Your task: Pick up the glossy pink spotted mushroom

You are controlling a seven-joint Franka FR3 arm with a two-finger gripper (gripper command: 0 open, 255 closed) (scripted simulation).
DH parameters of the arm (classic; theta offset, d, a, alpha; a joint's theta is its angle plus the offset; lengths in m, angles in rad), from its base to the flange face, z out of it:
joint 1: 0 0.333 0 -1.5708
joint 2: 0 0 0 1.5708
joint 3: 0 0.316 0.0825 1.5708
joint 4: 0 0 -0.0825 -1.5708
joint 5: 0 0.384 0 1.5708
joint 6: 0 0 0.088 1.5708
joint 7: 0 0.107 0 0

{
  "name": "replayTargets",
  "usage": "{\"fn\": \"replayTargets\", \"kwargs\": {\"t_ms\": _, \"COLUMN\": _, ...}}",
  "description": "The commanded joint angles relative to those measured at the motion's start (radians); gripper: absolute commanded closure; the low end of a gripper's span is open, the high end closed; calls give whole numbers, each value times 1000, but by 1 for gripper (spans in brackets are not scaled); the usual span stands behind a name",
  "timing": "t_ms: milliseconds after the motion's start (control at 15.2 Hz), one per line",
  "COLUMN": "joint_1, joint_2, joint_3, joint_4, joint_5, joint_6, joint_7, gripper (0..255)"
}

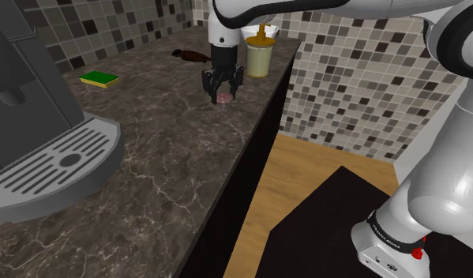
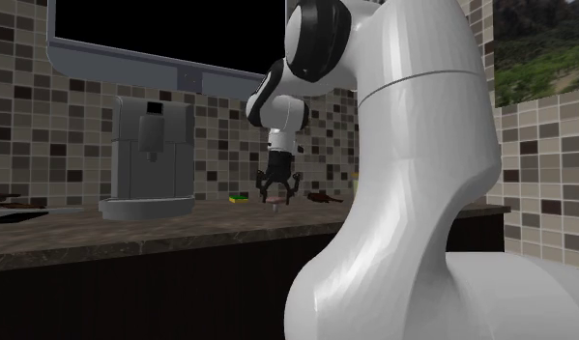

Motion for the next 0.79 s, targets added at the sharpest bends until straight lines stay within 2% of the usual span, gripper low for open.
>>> {"fn": "replayTargets", "kwargs": {"t_ms": 0, "joint_1": -1, "joint_2": -2, "joint_3": -1, "joint_4": 24, "joint_5": 0, "joint_6": -27, "joint_7": 0, "gripper": 255}}
{"fn": "replayTargets", "kwargs": {"t_ms": 594, "joint_1": 3, "joint_2": 17, "joint_3": 1, "joint_4": 171, "joint_5": -5, "joint_6": -154, "joint_7": 13, "gripper": 255}}
{"fn": "replayTargets", "kwargs": {"t_ms": 726, "joint_1": 3, "joint_2": 18, "joint_3": 1, "joint_4": 174, "joint_5": -5, "joint_6": -156, "joint_7": 13, "gripper": 255}}
